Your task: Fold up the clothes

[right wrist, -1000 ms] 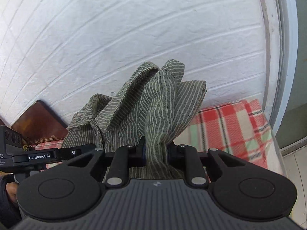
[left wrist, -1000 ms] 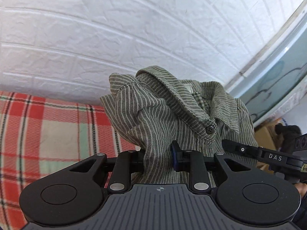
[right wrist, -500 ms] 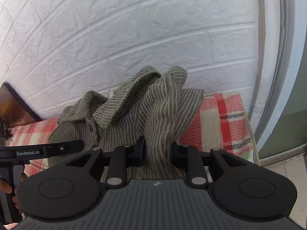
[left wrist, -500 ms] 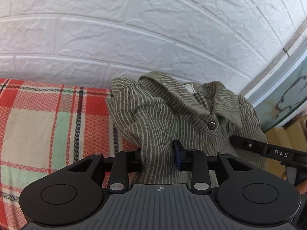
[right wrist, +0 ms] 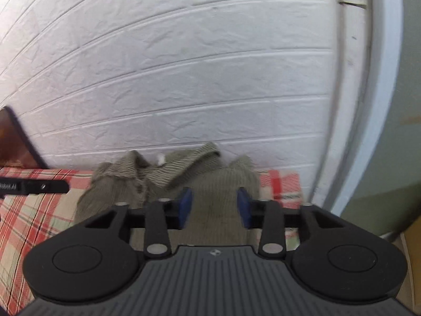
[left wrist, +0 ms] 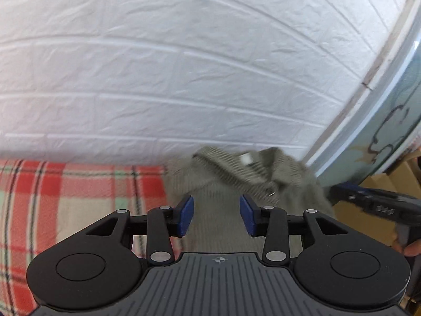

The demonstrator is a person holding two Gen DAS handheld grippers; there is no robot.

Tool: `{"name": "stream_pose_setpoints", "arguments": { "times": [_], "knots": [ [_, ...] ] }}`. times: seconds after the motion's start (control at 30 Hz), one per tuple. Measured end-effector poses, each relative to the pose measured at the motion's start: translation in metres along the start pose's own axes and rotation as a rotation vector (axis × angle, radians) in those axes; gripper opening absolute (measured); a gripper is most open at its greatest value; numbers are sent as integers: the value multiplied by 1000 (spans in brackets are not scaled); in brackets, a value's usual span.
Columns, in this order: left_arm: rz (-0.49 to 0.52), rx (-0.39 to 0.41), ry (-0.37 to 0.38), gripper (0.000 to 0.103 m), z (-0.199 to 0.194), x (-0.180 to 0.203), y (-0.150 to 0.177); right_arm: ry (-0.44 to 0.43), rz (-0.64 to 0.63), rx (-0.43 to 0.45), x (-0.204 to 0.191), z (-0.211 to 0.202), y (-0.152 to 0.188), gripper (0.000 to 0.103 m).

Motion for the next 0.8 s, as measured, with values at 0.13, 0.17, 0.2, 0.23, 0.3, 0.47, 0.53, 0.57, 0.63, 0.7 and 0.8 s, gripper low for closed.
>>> {"name": "stream_pose_setpoints", "arguments": {
  "times": [0.13,0.17,0.2,0.23,0.3,0.47,0.53,0.57,0.63,0.7,0.8],
  "knots": [
    [41,23,8,55,12,13,-17,35,-3,7,1,31,-1,24],
    [32,25,-6,55,19,10,-16,35,8,12,3,38,-2,24],
    [25,25,-19,55,25,7,-15,39,16,15,5,45,-3,24],
    [19,22,-30,55,31,3,-13,43,20,14,8,52,-3,24],
    [10,4,-44,55,42,-4,-9,67,20,-2,14,66,2,24],
    [-8,-39,-79,56,69,-19,1,95,77,-35,33,88,19,21],
    [22,-35,-91,58,71,-15,0,96,75,-35,33,88,20,22],
    [31,-37,-92,58,69,-14,0,97,75,-35,33,85,20,22],
    [32,-28,-82,58,52,-13,-4,84,72,-8,29,65,17,22],
    [47,6,-83,59,26,-8,-7,66,63,25,21,45,14,25],
    [93,6,-19,59,-2,12,6,33,41,56,4,15,29,25]
  ]
}}
Point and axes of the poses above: each gripper's, at about its wrist camera, not at the fingertips, and z roughly the way its jaws point, x to its right, y to its underside, the point moved 6 cm from there along z, roughly the way its jaws point, and after that the axes turned 7 degrees about z, right-handed, at the moved point
